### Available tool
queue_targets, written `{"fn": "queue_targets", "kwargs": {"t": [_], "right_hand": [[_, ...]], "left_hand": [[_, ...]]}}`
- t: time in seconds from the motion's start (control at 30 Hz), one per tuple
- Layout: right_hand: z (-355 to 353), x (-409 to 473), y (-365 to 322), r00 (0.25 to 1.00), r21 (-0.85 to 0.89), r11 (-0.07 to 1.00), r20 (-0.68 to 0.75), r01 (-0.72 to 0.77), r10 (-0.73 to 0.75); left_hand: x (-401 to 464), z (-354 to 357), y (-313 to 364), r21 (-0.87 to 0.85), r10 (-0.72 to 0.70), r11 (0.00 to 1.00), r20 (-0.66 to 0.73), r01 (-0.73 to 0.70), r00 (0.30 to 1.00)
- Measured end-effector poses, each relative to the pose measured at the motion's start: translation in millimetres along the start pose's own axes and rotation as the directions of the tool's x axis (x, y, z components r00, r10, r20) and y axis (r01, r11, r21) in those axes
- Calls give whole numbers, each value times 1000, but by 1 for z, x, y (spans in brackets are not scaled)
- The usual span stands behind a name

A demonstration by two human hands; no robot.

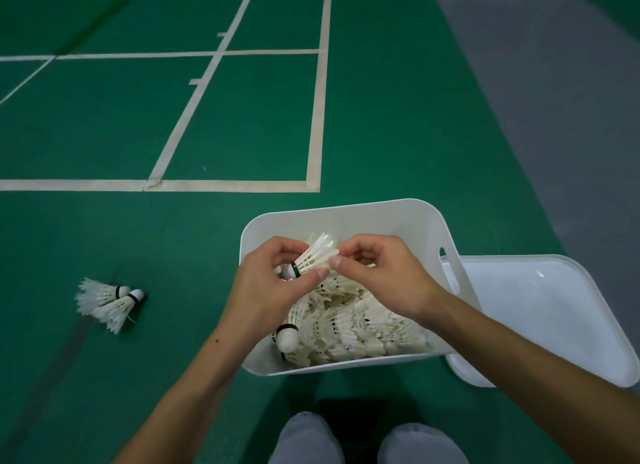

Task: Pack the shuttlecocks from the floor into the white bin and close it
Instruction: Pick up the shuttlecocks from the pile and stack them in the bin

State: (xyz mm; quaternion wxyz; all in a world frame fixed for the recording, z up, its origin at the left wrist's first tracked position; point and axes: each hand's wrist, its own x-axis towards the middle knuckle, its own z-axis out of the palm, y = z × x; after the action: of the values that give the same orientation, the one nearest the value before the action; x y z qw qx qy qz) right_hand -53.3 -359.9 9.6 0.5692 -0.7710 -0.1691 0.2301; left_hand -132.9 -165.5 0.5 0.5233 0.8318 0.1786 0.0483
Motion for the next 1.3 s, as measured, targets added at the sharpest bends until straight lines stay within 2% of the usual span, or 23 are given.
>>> {"fn": "queue_targets", "kwargs": {"t": [0.1, 0.17, 0.23, 0.3, 0.4, 0.67, 0.77, 0.87, 0.93, 1.07, 1.13, 1.2, 1.3], "right_hand": [[-14, 3, 6, 994, -19, 998, -86, -63, 61], [-26, 8, 13, 975, -174, 980, -217, -95, 56], [-35, 14, 19, 944, -331, 935, -330, -123, 7], [-37, 22, 25, 930, -430, 893, -366, -137, -34], [-30, 35, 33, 941, -490, 860, -337, -144, -35], [-11, 57, 52, 986, -509, 849, -143, -142, 79], [-4, 63, 53, 987, -513, 844, -98, -157, 124], [-6, 64, 50, 985, -451, 875, -69, -174, 160], [-11, 56, 45, 985, -413, 895, -62, -170, 158], [-17, 22, 26, 997, -466, 884, -77, -28, -9], [-13, 4, 14, 998, -317, 948, 65, 36, -16], [-6, -9, 4, 976, -149, 988, 220, 37, -4], [5, -17, 1, 963, -53, 995, 261, 83, -67]], "left_hand": [[6, 0, -3, 159, 13, 987, 33, -18, 999], [12, -1, -1, 318, 17, 948, 37, -28, 999], [20, 0, 3, 495, 10, 868, 61, -39, 998], [30, 6, 5, 647, -30, 761, 114, -51, 993], [41, 16, 4, 755, -88, 650, 180, -80, 980], [46, 17, -1, 789, -101, 604, 221, -117, 970], [43, 14, -2, 765, -75, 634, 206, -112, 976], [29, 12, 0, 692, 46, 711, 129, -124, 991], [21, 11, 0, 586, 149, 790, 100, -179, 984], [12, 5, 3, 336, 292, 890, 99, -308, 951], [9, 4, 8, 203, 324, 920, 82, -335, 942], [4, 5, 13, 76, 344, 934, 67, -348, 937], [1, 8, 17, -31, 346, 938, 87, -345, 934]]}}
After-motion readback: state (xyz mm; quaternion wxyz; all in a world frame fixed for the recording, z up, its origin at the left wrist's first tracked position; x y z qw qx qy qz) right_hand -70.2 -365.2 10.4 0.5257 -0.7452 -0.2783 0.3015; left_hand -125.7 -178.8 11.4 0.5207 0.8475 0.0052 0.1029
